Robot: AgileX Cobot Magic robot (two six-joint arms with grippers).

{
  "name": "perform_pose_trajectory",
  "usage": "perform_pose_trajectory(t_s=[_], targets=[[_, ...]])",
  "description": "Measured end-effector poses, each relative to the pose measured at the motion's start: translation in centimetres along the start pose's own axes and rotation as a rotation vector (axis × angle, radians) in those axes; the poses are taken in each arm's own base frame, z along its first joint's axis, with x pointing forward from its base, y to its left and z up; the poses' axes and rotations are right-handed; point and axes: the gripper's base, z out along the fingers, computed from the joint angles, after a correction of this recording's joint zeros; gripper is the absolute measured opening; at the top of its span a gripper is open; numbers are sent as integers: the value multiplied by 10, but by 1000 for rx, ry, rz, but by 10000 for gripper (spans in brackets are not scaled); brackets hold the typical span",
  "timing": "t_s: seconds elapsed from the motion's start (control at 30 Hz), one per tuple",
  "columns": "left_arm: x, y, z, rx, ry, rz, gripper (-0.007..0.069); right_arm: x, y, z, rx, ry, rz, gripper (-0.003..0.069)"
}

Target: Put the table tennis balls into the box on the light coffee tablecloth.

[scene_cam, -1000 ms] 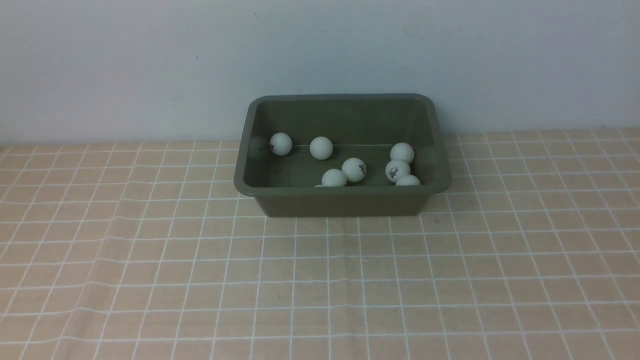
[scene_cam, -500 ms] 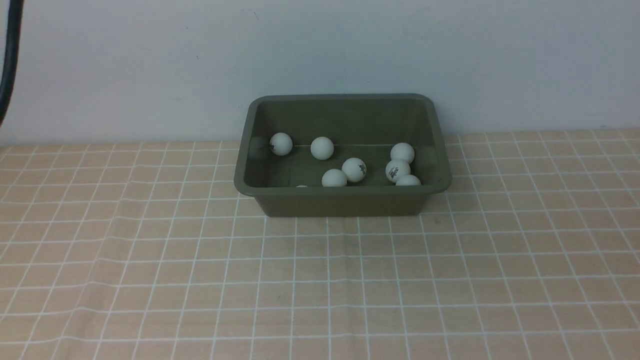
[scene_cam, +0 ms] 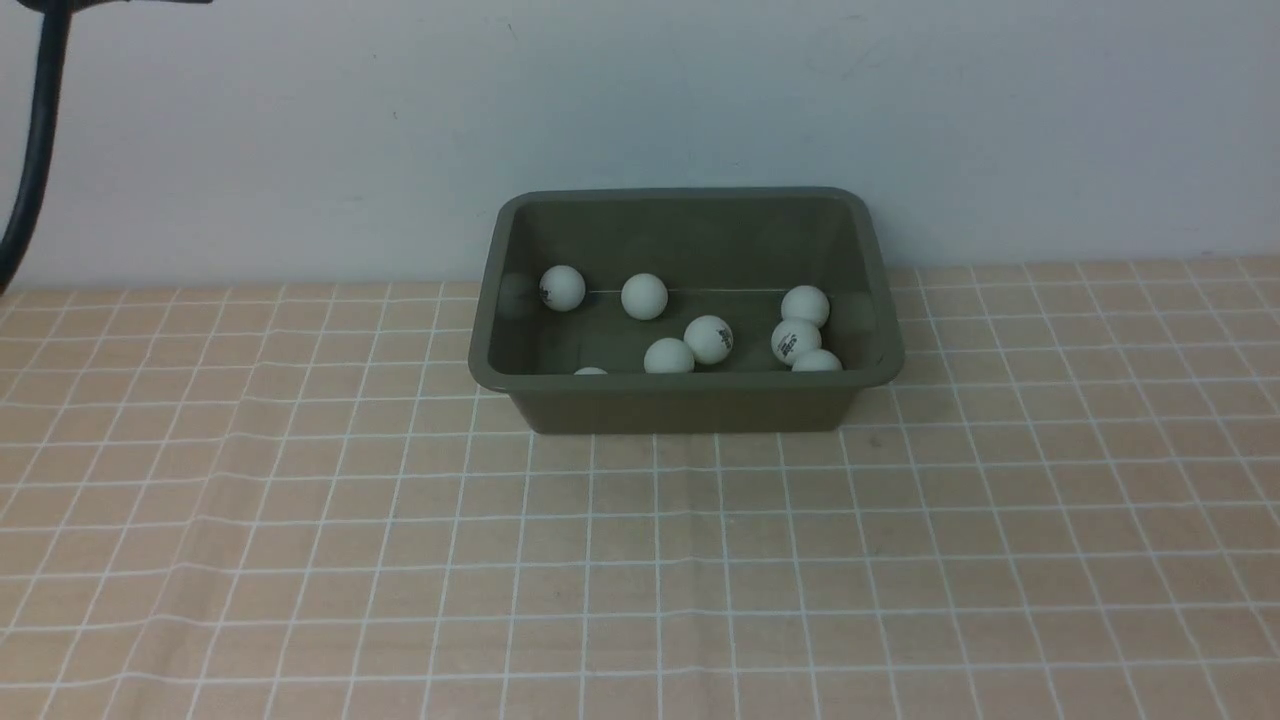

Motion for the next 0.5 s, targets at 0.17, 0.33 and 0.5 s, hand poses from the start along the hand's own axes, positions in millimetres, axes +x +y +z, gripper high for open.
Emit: perform_pose_trajectory(t_s=[0.17,0.33,0.5], targets=[[-1,-2,0,17,-12,-7,298,17,2,4,-9,64,7,512],[-2,-2,0,27,-18,-13,298,28,3,5,-22,131,9,512],[-3,-5,0,52,-35,-28,298,35,5,4,-37,202,30,512]])
